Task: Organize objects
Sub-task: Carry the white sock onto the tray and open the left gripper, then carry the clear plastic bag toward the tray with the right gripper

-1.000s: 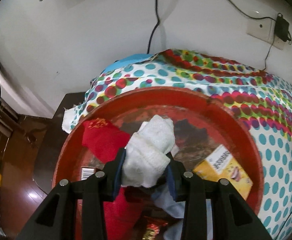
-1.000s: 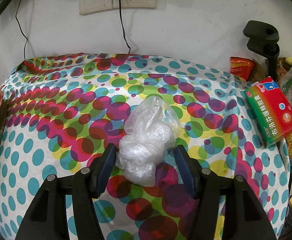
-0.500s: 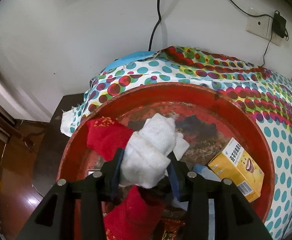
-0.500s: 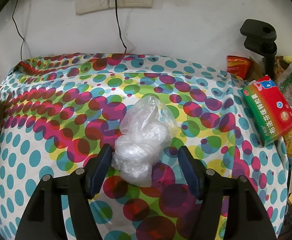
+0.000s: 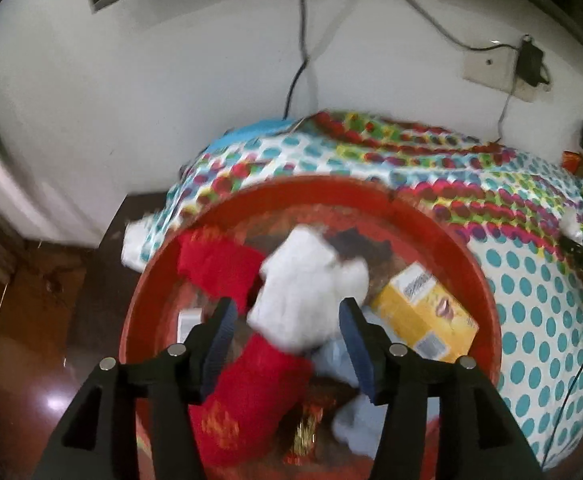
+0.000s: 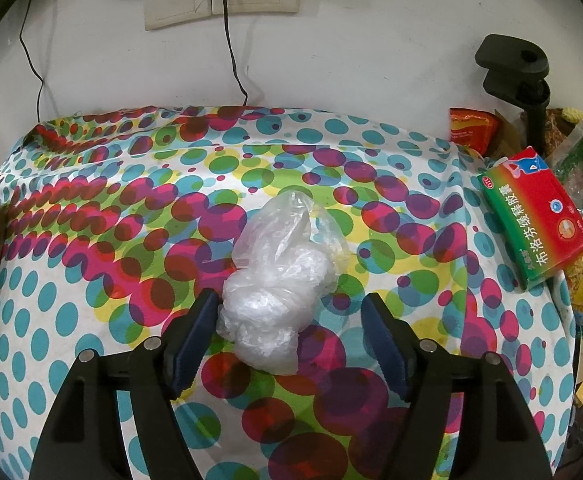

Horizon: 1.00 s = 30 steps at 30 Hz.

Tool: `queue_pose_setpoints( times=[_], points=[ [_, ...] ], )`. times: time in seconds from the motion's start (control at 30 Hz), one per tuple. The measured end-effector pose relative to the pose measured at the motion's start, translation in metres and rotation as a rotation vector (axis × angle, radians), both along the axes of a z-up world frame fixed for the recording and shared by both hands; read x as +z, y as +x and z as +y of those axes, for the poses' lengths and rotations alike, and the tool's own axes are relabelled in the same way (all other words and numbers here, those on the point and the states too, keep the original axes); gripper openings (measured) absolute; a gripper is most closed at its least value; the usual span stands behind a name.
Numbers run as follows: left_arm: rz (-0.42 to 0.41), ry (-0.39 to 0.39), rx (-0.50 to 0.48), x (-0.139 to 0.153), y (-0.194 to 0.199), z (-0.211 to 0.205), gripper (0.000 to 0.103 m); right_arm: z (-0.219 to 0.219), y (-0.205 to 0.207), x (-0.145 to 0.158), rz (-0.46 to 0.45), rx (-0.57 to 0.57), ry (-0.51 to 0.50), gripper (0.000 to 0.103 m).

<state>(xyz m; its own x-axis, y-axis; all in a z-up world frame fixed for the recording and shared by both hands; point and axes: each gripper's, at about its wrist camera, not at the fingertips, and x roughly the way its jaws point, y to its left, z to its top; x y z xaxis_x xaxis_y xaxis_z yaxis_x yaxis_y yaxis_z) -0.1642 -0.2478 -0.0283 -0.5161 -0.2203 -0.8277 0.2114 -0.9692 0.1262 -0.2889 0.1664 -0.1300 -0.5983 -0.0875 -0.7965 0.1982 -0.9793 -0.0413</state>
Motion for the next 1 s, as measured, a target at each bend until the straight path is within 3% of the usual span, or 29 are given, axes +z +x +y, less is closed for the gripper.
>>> queue_pose_setpoints(
  times=[0.13, 0.2, 0.27, 0.33, 0.4, 0.53, 0.6, 0.67, 0.7, 1.0],
  points=[
    [0.003, 0.005, 0.033, -0.007, 0.016, 0.009, 0.055, -0.001, 0.0, 0.001, 0.0, 0.0, 0.001, 0.07],
    [-0.04, -0.02, -0.011, -0.008, 0.016, 0.021, 0.055, 0.0, 0.0, 0.001, 0.0, 0.0, 0.0, 0.071],
    [0.02, -0.059, -0.034, 0.003, 0.022, 0.032, 0.055, -0.001, 0.0, 0.001, -0.001, 0.0, -0.002, 0.071],
    [0.056, -0.032, -0.074, 0.007, 0.027, 0.037, 0.056, -0.001, 0.0, 0.001, 0.001, 0.0, 0.003, 0.07],
    [0.041, -0.001, -0.124, 0.004, 0.026, 0.041, 0.056, 0.001, -0.001, 0.001, -0.001, 0.0, -0.002, 0.07],
    [0.022, -0.058, -0.131, 0.003, 0.027, 0.041, 0.056, 0.001, -0.001, 0.001, -0.005, -0.007, -0.004, 0.069],
    [0.018, -0.064, -0.112, 0.005, 0.028, 0.036, 0.056, -0.001, -0.002, 0.003, -0.021, -0.014, -0.005, 0.063],
    [0.003, -0.039, -0.092, 0.006, 0.028, 0.028, 0.056, -0.009, -0.002, 0.006, -0.046, -0.003, -0.003, 0.041],
    [-0.002, -0.026, -0.086, 0.007, 0.028, 0.025, 0.056, -0.015, -0.001, 0.007, -0.056, 0.003, 0.007, 0.035],
    [0.006, -0.009, -0.05, 0.011, 0.039, 0.0, 0.056, -0.048, 0.021, 0.019, -0.049, 0.021, 0.0, 0.034]
  ],
)
